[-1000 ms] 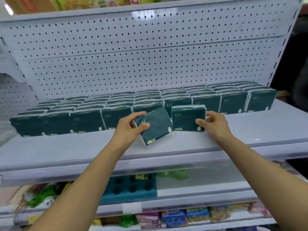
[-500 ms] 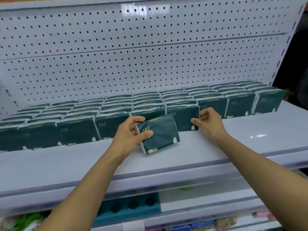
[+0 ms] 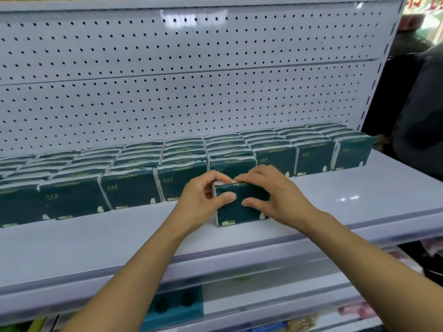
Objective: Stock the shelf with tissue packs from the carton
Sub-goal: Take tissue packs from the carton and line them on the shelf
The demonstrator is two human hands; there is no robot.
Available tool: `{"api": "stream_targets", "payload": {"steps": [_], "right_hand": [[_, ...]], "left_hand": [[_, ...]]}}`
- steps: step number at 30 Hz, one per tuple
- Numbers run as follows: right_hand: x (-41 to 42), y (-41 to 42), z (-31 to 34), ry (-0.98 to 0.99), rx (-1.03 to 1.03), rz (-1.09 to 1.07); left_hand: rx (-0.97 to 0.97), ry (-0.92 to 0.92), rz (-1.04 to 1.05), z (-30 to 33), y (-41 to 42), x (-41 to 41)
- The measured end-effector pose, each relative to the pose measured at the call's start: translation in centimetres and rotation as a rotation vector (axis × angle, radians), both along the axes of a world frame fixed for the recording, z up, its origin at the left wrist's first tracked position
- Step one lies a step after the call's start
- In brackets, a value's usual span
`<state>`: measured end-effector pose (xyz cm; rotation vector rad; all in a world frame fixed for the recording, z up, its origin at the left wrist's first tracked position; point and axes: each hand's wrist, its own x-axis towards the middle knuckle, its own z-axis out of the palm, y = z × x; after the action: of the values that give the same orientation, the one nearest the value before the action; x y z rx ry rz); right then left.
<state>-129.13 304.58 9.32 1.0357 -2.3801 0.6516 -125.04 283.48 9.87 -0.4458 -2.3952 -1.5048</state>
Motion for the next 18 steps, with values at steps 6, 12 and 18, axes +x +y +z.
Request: {"api": "stream_targets", "payload": {"steps": [6, 12, 18], "right_hand": [[-1.9, 6.2, -0.5, -0.006, -0.045, -0.070], [-5.5, 9.4, -0.6, 0.059, -0.021, -0.129], [-7.7, 8.3, -0.9, 0.090, -0.017, -0.175]], "left_hand": [[-0.370, 0.567, 0.483, 0.4, 1.9, -2.8], [-1.212, 0.296, 0.475, -0.3, 2.4, -6.2], [-1.170, 0.243, 0.557, -0.6, 3.1, -6.9]]}}
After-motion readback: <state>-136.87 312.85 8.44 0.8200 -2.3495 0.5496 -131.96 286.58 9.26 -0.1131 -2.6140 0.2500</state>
